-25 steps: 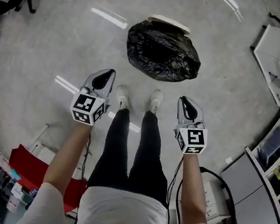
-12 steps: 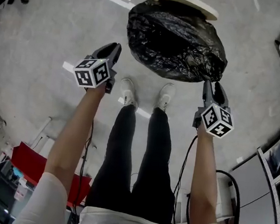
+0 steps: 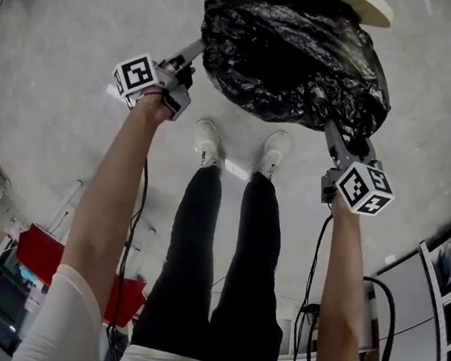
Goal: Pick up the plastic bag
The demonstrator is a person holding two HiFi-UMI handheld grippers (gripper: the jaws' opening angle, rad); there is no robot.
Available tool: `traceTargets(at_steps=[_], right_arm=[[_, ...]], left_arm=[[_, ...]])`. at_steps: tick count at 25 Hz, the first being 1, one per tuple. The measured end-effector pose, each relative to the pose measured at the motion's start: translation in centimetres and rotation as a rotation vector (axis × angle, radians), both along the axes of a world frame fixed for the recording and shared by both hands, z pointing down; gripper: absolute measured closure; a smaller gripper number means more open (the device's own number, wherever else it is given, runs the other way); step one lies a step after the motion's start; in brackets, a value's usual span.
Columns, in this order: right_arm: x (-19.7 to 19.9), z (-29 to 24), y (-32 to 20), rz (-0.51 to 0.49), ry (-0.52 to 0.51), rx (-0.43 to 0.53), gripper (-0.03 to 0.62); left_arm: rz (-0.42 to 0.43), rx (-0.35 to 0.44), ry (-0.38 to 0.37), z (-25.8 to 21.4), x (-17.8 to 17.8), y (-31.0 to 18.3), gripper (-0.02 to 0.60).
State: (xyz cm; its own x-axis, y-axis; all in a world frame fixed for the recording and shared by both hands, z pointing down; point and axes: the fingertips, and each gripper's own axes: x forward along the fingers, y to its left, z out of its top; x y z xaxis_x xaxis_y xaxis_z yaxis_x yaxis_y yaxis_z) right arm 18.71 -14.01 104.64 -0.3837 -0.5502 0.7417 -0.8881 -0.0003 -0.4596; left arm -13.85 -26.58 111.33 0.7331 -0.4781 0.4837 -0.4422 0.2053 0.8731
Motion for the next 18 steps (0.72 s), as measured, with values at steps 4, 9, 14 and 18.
traceTargets(at_steps=[4, 9, 14, 18], right_arm=[[-1.3, -0.9, -1.1, -0.038, -0.035, 0.019, 0.367], [-0.8, 0.4, -1.7, -0.057, -0.03, 0.044, 0.577], [0.4, -1.2, -1.5, 0.009, 0.021, 0.034, 0.58], [0.0, -5.2, -1.2, 0.023, 0.048, 0.049, 0.58]], left_arm=[[-0.044, -0.032, 0.15, 0.2, 1.0, -0.8, 0.259], [-0.04, 0.021, 0.068, 1.0, 1.3, -0.3, 0.547], [0.056, 0.153, -0.163, -3.0, -0.5, 1.0, 0.575], [0.104, 0.219, -0.247, -8.9, -1.3, 1.9, 0.574]])
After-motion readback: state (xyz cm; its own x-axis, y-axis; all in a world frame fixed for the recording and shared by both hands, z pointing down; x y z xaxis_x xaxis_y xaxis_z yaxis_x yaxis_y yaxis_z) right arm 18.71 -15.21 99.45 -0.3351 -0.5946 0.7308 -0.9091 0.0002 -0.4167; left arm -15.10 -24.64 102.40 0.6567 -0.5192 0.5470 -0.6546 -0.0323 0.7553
